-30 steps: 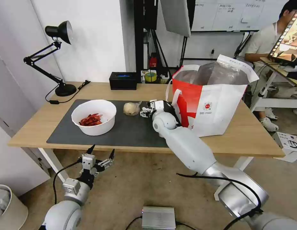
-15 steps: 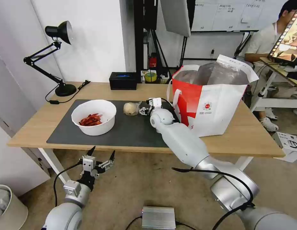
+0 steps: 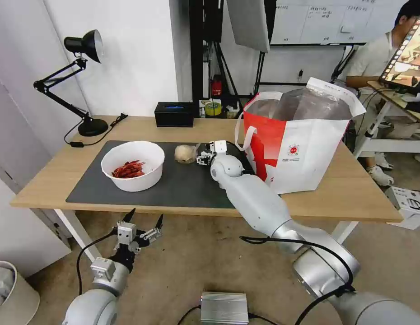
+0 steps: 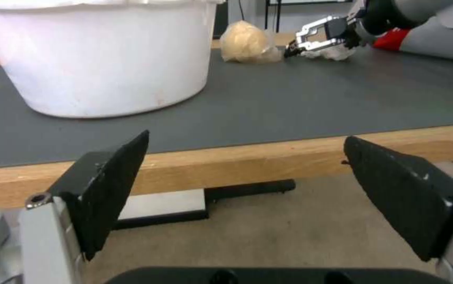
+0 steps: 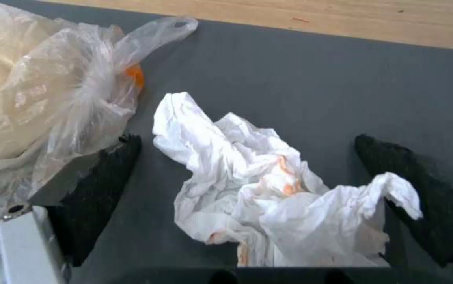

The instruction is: Pick up the trash from the table and place it into the takeout bag.

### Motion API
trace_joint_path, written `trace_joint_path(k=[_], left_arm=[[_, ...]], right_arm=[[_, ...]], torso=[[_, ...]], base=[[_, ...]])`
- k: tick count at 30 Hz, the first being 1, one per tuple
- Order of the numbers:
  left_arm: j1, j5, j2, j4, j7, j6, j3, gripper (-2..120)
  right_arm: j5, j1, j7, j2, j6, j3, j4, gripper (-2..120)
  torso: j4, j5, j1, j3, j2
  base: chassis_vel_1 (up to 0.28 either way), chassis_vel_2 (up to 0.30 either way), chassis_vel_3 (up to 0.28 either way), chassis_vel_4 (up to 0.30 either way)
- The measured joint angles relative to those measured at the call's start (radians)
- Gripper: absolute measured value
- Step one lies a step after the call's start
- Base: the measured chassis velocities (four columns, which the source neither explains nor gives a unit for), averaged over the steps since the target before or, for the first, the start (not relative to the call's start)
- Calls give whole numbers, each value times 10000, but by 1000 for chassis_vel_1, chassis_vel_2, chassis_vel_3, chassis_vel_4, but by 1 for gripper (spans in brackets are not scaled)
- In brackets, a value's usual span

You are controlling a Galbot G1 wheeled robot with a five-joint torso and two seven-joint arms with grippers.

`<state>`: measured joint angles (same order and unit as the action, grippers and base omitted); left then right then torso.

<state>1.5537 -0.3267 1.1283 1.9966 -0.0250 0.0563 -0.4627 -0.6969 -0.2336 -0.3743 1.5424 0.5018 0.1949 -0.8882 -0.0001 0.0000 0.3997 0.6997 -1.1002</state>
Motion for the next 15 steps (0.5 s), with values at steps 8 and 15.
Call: trace_joint_path(k=[8, 15], left_arm=[[-6, 2, 1, -29, 4, 31, 0, 100], [-21, 4, -1, -41, 5, 35, 38, 100]], right_arm=[[-76, 42, -75, -72, 247, 36, -52, 92], [-290, -61, -250, -162, 265, 15, -269, 68]], torso=[[6, 3, 0, 0, -1], [3, 2, 0, 1, -1]], base=[[0, 0, 0, 0], [0, 0, 0, 0]])
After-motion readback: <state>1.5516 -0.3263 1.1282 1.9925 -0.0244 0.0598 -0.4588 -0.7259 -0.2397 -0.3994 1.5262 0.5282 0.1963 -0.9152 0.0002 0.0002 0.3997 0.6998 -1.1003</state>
